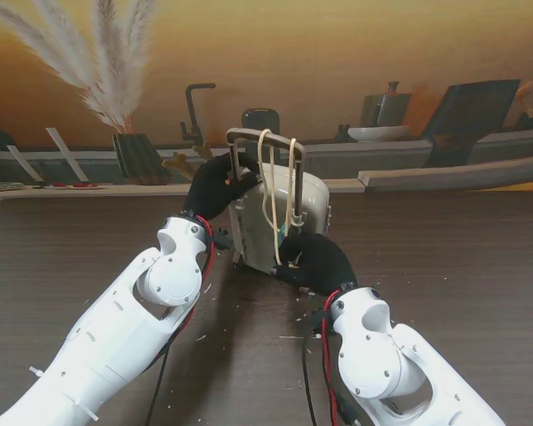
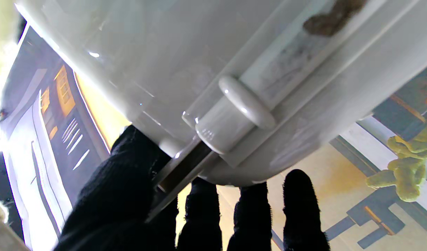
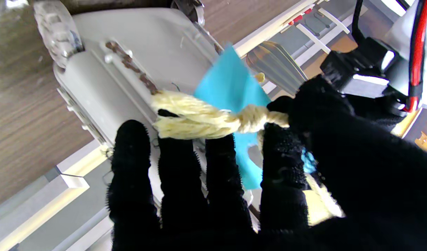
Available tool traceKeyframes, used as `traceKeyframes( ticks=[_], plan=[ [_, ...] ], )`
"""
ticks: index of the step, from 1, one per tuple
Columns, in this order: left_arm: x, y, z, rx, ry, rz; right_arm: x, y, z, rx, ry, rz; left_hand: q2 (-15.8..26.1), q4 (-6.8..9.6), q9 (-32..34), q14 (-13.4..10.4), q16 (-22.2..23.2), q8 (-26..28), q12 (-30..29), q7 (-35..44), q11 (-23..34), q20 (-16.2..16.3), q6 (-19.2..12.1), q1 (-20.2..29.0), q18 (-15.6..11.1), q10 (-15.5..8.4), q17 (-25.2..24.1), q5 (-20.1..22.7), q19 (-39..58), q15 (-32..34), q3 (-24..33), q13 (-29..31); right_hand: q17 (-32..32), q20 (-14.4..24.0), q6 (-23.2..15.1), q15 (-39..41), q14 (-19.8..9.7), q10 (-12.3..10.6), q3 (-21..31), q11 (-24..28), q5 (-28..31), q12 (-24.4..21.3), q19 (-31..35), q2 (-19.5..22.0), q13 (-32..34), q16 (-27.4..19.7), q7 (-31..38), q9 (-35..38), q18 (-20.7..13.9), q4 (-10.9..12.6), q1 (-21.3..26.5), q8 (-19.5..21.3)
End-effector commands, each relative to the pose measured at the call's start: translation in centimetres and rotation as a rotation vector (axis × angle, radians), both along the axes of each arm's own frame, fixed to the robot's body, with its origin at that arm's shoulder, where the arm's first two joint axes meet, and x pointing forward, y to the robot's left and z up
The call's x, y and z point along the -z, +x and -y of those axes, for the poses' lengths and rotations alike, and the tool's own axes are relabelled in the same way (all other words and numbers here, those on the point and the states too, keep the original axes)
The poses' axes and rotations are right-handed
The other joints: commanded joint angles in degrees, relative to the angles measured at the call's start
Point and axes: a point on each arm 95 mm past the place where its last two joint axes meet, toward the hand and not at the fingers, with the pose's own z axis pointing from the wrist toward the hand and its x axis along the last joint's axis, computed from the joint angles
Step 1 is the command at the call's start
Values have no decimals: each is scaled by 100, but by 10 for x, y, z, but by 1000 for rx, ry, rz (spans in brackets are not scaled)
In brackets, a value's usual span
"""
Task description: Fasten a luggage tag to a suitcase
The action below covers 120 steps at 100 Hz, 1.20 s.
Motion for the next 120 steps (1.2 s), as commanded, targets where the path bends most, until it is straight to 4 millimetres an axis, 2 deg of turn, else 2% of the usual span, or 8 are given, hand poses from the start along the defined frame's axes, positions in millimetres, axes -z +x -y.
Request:
traceKeyframes(
  ticks=[1, 13, 74, 120],
  plan=[
    [17, -6, 6, 18, 26, -53, 12, -4, 1, -8, -7, -38, 65, -46, 722, -124, 366, 233, 384, 508, 904, -70, 172, 269, -466, 500, -36, 461, 122, 587, 128, 366, -58, -50, -507, -102, 89, 127, -44, -131, -12, -41, -71, 92, 49, -91, 24, -154, 92, 99, 152, 180],
    [17, -6, 6, 18, 25, -54, 20, -5, 0, -9, -10, -48, 66, -48, 719, -123, 365, 233, 385, 510, 904, -77, 170, 272, -467, 509, -39, 459, 122, 589, 128, 365, -61, -62, -568, -143, 71, 102, -29, -193, 32, -91, -97, 60, 61, -102, 5, -110, 91, 101, 134, 161],
    [18, -8, 7, 12, 19, -59, 74, 1, 3, -20, -141, -219, 63, -46, 720, -113, 367, 229, 391, 517, 912, -102, 180, 277, -467, 516, -50, 456, 120, 603, 123, 365, -136, -84, -399, -203, 10, 24, -14, -128, 4, -97, -157, 102, -30, -101, 41, -110, -35, 97, 146, 139],
    [18, -8, 7, 9, 19, -63, 93, 4, 3, -30, -241, -290, 71, -44, 713, -109, 367, 227, 391, 517, 912, -107, 193, 289, -458, 516, -53, 454, 124, 608, 123, 362, -138, -84, -363, -203, -12, 8, -1, -76, 36, -76, -155, 83, -61, -106, 42, -118, -67, 96, 147, 98]
  ],
)
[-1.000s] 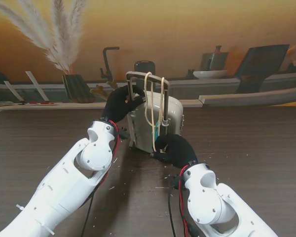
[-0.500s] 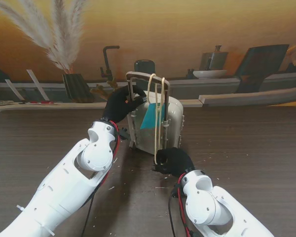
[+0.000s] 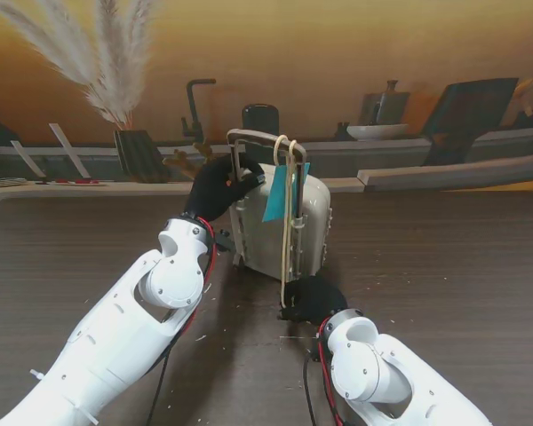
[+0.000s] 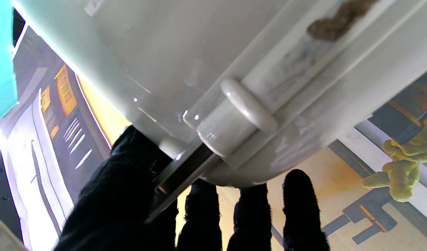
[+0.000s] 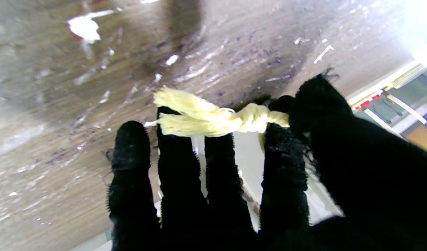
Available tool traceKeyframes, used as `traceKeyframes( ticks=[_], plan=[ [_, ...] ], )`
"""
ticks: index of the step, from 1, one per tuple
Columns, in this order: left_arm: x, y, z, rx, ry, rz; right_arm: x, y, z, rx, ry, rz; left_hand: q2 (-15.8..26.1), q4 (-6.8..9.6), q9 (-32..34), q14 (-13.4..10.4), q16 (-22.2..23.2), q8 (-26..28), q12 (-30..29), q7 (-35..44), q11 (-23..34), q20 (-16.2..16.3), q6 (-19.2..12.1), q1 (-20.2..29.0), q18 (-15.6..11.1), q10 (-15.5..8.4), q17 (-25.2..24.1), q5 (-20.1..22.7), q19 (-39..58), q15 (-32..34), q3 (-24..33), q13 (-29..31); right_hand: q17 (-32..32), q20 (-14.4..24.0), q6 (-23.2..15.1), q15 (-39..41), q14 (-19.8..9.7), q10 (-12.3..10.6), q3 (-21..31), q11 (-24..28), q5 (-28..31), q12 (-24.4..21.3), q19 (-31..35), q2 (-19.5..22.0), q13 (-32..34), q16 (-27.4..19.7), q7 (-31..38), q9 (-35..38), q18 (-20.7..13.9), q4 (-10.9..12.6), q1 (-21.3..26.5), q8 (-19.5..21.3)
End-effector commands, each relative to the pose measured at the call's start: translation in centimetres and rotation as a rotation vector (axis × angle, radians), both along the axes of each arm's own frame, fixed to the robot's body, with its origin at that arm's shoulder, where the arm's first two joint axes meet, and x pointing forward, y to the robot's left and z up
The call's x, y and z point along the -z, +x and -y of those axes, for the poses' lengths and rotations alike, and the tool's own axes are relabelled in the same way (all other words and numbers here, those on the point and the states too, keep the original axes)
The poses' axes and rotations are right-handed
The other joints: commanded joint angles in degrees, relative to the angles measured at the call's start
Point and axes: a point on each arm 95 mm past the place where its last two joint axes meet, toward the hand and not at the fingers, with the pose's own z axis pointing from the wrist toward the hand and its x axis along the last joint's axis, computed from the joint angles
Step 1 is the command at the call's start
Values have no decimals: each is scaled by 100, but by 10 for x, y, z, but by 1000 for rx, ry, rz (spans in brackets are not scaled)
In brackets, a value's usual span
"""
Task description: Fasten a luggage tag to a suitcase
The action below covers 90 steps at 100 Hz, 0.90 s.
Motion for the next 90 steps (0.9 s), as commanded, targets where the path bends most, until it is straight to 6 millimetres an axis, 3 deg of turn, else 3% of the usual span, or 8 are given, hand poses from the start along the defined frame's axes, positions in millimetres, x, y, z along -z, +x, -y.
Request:
traceKeyframes(
  ticks=[1, 28, 41, 55, 63, 72, 80, 90],
  plan=[
    [18, -5, 4, 15, 27, -56, 6, -1, 2, -7, -28, -30, 57, -45, 716, -109, 367, 227, 390, 466, 871, -64, 200, 285, -457, 515, -53, 451, 124, 591, 120, 368, -62, -9, -291, -59, -51, -45, -2, 48, 37, -13, -34, 80, -52, -56, 102, -119, -70, 97, 148, 97],
    [17, -5, 4, 10, 24, -52, 15, -1, 1, 3, -57, -47, 58, -41, 700, -112, 362, 221, 387, 454, 864, -77, 198, 286, -471, 516, -79, 433, 100, 581, 116, 345, -70, -22, -228, -71, -57, -38, 28, 71, 80, -11, -33, 23, -74, -75, 46, -136, -87, 89, 60, -60],
    [16, -5, 3, 6, 23, -47, 14, -2, 1, 18, -37, -17, 23, -3, 523, -131, 345, 119, 339, 250, 756, -93, 231, 266, -507, 518, -129, 301, 47, 532, 146, 255, -100, -56, 92, -64, -56, -56, 44, 80, -319, -36, -4, 2, -108, -100, -518, -203, -98, 45, -152, -1405],
    [16, -6, 2, 6, 19, -46, 8, -5, 2, 18, -14, 19, -66, 89, 173, -145, 305, 174, 224, -244, 552, -102, 243, 9, -564, 522, -237, -60, -101, 392, 241, 68, -131, -70, 331, -57, -54, -50, 11, 53, -496, -70, 8, 102, -142, -103, -994, -251, -108, 72, -280, -2087],
    [16, -7, 1, 4, 14, -47, 4, -8, 3, 17, 1, 44, -76, 88, 41, -137, 294, 128, 205, -493, 500, -116, 274, -57, -573, 540, -319, -287, -186, 339, 264, -19, -148, -89, 403, -47, -36, -47, 82, 18, -475, -128, 17, 157, -162, -110, -1526, -258, -100, 150, -378, -2090],
    [15, -10, 1, 4, -3, -49, -2, -12, 5, 17, 19, 87, 57, 85, -189, -132, 292, 185, 173, -1327, 410, -89, 455, -407, -569, 549, -400, -499, -401, 223, 491, -143, -150, -93, 368, -51, -41, -45, 131, -47, -491, -174, 21, 177, -166, -115, -1836, -260, -96, 242, -449, -2150],
    [13, -12, 0, 3, -17, -42, -8, -16, 7, 23, 39, 136, 370, 190, -480, -133, 270, 7, 112, -1988, 272, -105, 649, -835, -570, 497, -506, -807, -612, 96, 587, -320, -153, -102, 388, -53, -46, -43, 177, -110, -491, -228, 17, 183, -167, -120, -2057, -249, -97, 346, -495, -2152],
    [10, -16, -1, 0, -29, -32, -17, -21, 9, 25, 67, 194, 388, 226, -769, -127, 219, -154, 49, -2430, 121, -152, 725, -1014, -558, 544, -639, -1114, -889, -82, 530, -511, -154, -113, 421, -54, -31, -40, 233, -225, -489, -331, 12, 185, -156, -122, -2304, -218, -87, 533, -555, -2110]
  ],
)
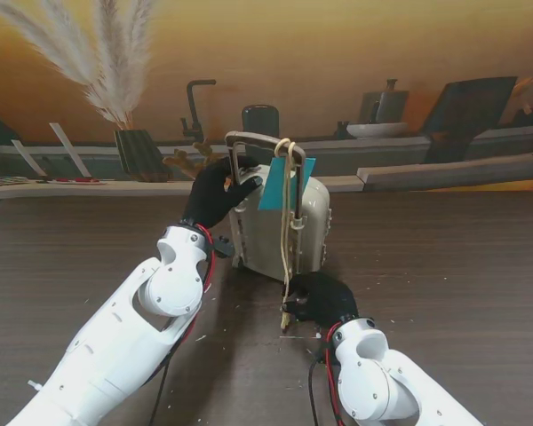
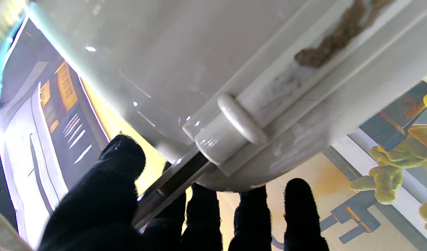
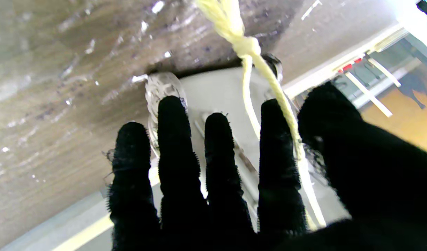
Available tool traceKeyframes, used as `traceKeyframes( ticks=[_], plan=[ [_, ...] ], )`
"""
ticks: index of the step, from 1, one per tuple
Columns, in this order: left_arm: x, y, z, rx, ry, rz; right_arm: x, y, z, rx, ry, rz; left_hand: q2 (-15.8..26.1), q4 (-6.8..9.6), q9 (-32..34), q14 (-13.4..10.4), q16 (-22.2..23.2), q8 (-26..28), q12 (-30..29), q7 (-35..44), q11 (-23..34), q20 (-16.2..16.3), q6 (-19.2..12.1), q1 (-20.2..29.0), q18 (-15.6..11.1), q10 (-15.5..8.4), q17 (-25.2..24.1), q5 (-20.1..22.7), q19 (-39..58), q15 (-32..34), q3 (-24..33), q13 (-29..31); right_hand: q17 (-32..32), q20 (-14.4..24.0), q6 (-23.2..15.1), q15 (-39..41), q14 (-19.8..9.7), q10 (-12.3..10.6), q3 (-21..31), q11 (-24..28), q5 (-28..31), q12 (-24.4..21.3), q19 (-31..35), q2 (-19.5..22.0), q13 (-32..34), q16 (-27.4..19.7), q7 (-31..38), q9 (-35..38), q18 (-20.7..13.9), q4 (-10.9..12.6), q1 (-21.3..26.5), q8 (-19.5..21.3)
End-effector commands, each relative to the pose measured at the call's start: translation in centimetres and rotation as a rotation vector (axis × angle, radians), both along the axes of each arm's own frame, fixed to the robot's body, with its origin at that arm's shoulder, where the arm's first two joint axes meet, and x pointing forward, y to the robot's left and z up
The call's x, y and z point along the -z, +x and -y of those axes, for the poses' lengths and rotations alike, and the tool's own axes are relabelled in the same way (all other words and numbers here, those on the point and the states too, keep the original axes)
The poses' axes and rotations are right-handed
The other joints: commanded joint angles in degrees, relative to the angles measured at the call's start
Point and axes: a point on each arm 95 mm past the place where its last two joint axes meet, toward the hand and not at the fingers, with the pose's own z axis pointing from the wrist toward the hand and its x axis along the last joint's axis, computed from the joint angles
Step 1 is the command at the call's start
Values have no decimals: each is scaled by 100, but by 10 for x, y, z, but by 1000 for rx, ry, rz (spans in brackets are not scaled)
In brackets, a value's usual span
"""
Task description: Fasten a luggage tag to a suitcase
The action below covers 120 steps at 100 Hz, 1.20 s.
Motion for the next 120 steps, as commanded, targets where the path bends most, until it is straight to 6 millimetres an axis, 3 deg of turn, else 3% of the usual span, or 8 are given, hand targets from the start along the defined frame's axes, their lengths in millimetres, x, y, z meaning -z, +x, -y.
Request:
traceKeyframes(
  ticks=[1, 11, 28, 42, 52, 76, 95, 120],
  plan=[
    [4, -5, 1, 8, 3, -15, -7, -6, -2, -14, 17, 15, 198, 112, -179, -47, 211, -146, 36, -184, 87, -87, 82, -227, -421, 553, -163, -306, -190, -14, -33, -108, -75, -49, 25, -13, -30, -37, 218, -96, -139, -125, 17, 23, -81, -109, -218, -148, -55, 269, -165, -90],
    [1, -8, -1, 8, -10, -11, -16, -11, 1, -13, 37, 63, 193, 138, -390, -52, 128, -267, -93, -449, -112, -139, 143, -349, -405, 534, -263, -468, -487, -239, -116, -268, -89, -57, 89, -33, -29, -32, 238, -145, -215, -180, 9, 41, -98, -116, -437, -162, -49, 505, -237, -12],
    [-3, -14, -4, 25, -17, -6, -30, -18, 7, -11, 80, 133, 205, 245, -880, -108, -109, -550, -421, -1054, -550, -246, 269, -627, -324, 460, -366, -858, -1599, -858, -472, -566, -140, -70, 133, -71, -22, -18, 98, -213, -531, -234, -26, -19, -154, -127, -712, -206, -51, 492, -357, -66],
    [-6, -16, -5, 36, -26, 0, -38, -23, 10, -9, 108, 170, 280, 289, -1652, -198, -329, -759, -717, -1583, -1030, -349, 367, -856, -289, 373, -458, -1377, -2654, -1430, -826, -993, -173, -76, 173, -90, -2, -22, -1, -224, -650, -251, -49, -26, -189, -129, -805, -235, -50, 473, -418, -113],
    [-9, -16, -5, 25, -36, 24, -43, -26, 13, -7, 124, 189, 351, 347, -2120, -305, -563, -778, -938, -1836, -1417, -341, 409, -933, -259, 382, -429, -1703, -3850, -1991, -1045, -1366, -189, -77, 175, -91, 9, -20, -28, -222, -649, -257, -59, -20, -195, -127, -804, -236, -47, 472, -424, -131],
    [-22, -29, -12, -7, -60, 63, -56, -32, 27, 13, 145, 254, 330, 384, -2225, -319, -659, -731, -918, -1878, -1638, -181, 456, -908, -260, 366, -489, -1709, -4342, -2381, -1075, -1461, -240, -93, 174, -141, 20, -22, -98, -244, -643, -276, -105, -12, -271, -141, -787, -281, -60, 461, -481, -173],
    [-33, -60, -28, -46, -65, 93, -65, -35, 44, 49, 150, 316, 300, 406, -2157, -288, -655, -717, -885, -1882, -1582, -140, 517, -796, -267, 409, -501, -1586, -4383, -2525, -1034, -1358, -434, -227, 72, -425, 14, -53, -242, -539, -675, -473, -373, 79, -499, -265, -766, -386, -146, 446, -581, -198],
    [-23, -128, -45, -94, 23, 92, -68, -34, 77, 93, 134, 384, 295, 408, -1804, -191, -600, -692, -878, -1879, -1470, -73, 573, -619, -223, 515, -373, -1234, -4359, -2590, -1041, -1073, -908, -734, 28, -1157, -92, -147, -647, -1161, -918, -974, -1170, 435, -1048, -622, -924, -580, -476, 458, -785, -203]
  ],
)
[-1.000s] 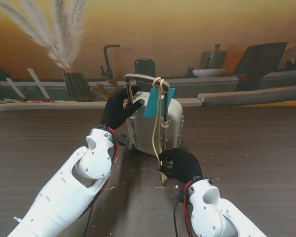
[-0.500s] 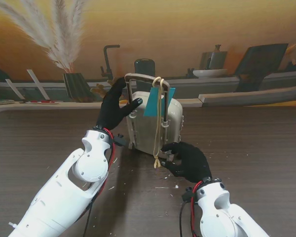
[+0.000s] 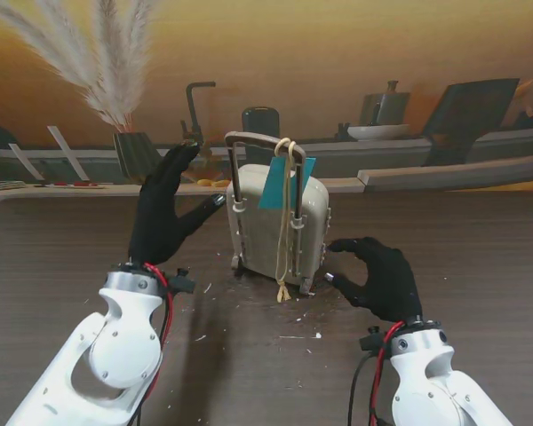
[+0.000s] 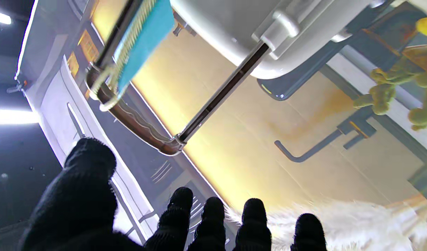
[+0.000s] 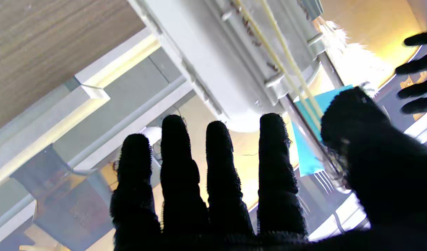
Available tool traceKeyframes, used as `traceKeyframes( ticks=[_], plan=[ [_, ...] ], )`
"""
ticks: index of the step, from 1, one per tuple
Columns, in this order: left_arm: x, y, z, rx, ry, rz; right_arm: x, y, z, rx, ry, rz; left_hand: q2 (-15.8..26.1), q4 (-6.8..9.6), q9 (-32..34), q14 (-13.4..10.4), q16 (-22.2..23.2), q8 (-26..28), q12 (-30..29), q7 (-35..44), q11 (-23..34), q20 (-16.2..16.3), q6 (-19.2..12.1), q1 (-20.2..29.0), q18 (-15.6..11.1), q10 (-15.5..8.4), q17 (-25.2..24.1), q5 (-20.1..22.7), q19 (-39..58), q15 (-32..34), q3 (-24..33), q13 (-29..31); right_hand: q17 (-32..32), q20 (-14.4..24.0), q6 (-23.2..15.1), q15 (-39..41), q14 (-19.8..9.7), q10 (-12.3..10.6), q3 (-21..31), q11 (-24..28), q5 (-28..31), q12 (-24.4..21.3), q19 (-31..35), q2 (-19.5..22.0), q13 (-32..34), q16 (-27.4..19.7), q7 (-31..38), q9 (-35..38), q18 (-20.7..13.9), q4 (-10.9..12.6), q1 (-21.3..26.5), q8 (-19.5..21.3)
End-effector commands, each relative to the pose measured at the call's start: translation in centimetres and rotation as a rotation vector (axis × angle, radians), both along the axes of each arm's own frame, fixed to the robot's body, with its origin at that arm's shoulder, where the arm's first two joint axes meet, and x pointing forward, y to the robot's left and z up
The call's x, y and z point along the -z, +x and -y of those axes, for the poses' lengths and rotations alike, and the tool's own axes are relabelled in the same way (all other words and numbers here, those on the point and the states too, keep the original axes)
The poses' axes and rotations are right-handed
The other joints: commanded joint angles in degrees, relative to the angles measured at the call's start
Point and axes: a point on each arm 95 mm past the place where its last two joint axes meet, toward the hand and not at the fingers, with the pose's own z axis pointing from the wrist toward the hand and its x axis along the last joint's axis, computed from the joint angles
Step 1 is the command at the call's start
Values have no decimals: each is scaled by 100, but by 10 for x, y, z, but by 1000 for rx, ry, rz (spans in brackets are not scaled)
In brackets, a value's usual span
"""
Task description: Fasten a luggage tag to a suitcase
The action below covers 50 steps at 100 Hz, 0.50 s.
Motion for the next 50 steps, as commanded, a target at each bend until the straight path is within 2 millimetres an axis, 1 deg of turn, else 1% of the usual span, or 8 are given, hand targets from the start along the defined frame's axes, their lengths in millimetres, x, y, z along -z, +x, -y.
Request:
traceKeyframes(
  ticks=[1, 12, 23, 35, 41, 44, 50],
  plan=[
    [17, -18, 0, 8, 24, -51, 2, 0, 8, 0, -18, -1, 144, 124, 83, -57, -94, -28, -46, -87, 31, 135, 119, 78, -222, 43, 37, 168, -62, -162, -110, 164, -176, -193, -94, -250, -93, -125, -304, -213, -295, -170, -260, 173, -200, -155, -175, -237, -239, 111, -198, -146],
    [32, -43, -3, 0, 66, -82, 4, 1, 22, -9, -38, -1, 127, 122, 222, -48, -86, -19, -52, -95, 50, 153, 127, 135, -216, 59, 63, 291, -63, -193, -136, 238, -429, -412, -86, -590, -173, -193, -575, -443, -531, -321, -623, 388, -517, -329, -319, -477, -446, 157, -293, -154],
    [49, -62, -2, 10, 82, -127, 9, 1, 33, -16, -42, -23, 141, 125, 307, -18, -98, -11, -62, -107, 50, 158, 120, 182, -187, 94, 56, 389, -81, -245, -159, 271, -588, -557, -75, -825, -248, -236, -776, -635, -715, -444, -887, 574, -759, -463, -424, -654, -596, 189, -382, -157],
    [66, -74, 0, 17, 100, -167, 18, 2, 39, -21, -28, -52, 176, 124, 328, -37, -118, -7, -76, -139, 29, 152, 110, 205, -208, 85, 34, 410, -109, -300, -192, 293, -697, -663, -96, -1005, -312, -274, -909, -797, -841, -554, -1101, 802, -941, -581, -504, -758, -696, 229, -508, -156],
    [72, -78, 1, 15, 109, -179, 23, 2, 42, -24, -29, -62, 184, 128, 340, -54, -132, -2, -81, -149, 20, 145, 94, 216, -213, 78, 20, 425, -126, -330, -208, 302, -750, -703, -99, -1062, -363, -292, -969, -856, -906, -594, -1184, 949, -1015, -621, -533, -816, -763, 234, -635, -155],
    [75, -79, 2, 13, 115, -184, 26, 3, 42, -24, -27, -65, 187, 128, 357, -20, -122, 2, -82, -150, 20, 141, 88, 215, -207, 84, 21, 438, -133, -304, -220, 390, -766, -716, -101, -1083, -377, -296, -990, -872, -919, -606, -1210, 985, -1042, -635, -539, -825, -776, 236, -676, -155],
    [81, -82, 2, 11, 128, -198, 32, 4, 44, -30, -18, -73, 207, 130, 369, -31, -125, 9, -88, -153, 12, 129, 79, 204, -213, 66, 0, 451, -155, -316, -238, 396, -792, -777, -114, -1153, -422, -313, -1055, -946, -950, -665, -1314, 1046, -1103, -701, -555, -854, -830, 251, -726, -147]
  ],
)
